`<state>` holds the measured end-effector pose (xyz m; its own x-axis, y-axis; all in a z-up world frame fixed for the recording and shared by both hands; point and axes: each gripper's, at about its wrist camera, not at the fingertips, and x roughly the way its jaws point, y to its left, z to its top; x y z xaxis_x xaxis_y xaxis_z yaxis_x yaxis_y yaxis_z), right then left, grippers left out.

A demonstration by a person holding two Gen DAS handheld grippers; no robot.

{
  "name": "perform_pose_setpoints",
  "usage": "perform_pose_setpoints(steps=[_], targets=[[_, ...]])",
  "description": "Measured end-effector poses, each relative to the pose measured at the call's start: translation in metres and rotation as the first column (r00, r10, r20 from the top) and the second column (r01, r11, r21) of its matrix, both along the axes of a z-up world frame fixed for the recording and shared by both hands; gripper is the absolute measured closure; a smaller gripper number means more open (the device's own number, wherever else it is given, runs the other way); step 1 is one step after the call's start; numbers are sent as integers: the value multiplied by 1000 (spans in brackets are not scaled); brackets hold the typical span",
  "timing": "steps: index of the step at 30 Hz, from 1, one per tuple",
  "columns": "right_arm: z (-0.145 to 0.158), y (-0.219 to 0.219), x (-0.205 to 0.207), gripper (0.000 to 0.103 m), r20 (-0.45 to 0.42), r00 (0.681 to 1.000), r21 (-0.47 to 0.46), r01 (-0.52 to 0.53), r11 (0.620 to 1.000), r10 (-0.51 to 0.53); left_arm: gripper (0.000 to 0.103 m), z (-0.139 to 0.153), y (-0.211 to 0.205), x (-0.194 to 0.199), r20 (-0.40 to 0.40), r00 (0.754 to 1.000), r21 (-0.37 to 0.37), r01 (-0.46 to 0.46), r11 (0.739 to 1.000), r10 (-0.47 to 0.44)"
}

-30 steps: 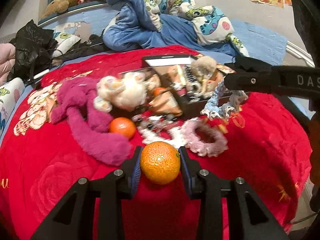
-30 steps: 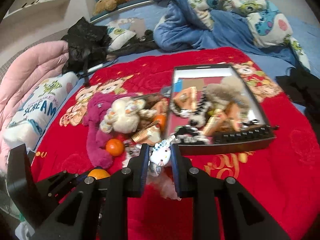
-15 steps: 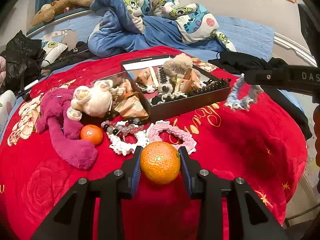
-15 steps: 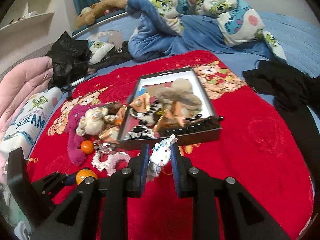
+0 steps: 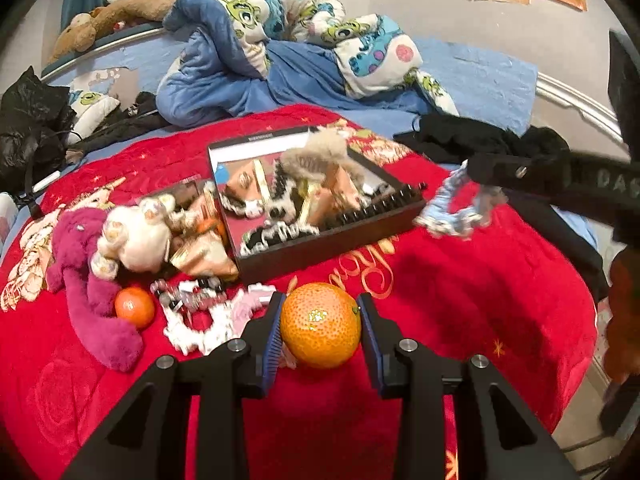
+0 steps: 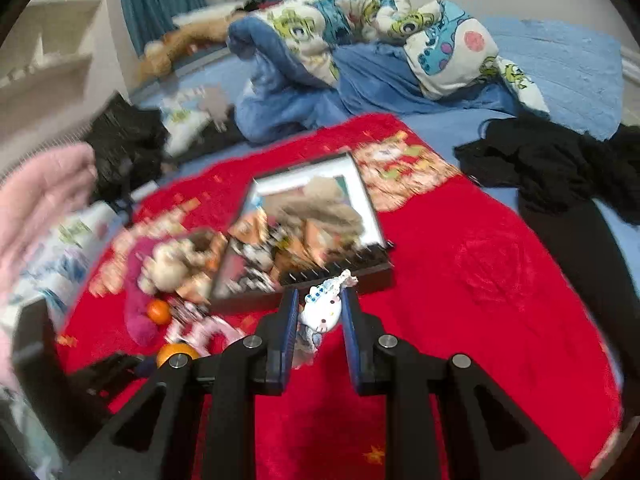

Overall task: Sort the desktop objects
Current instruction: 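Carry the orange with the left tool while the right tool carries the hair tie over the box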

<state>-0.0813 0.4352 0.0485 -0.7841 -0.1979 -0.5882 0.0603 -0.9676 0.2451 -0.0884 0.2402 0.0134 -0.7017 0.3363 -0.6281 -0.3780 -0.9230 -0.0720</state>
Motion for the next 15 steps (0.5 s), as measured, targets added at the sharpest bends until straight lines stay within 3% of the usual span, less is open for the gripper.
perform_pose_setpoints(steps=[15], targets=[[-21,3,-80,82,-11,999,-132,28,991,-30,66,15,4,-86,-17,999,35,-39,999,40]])
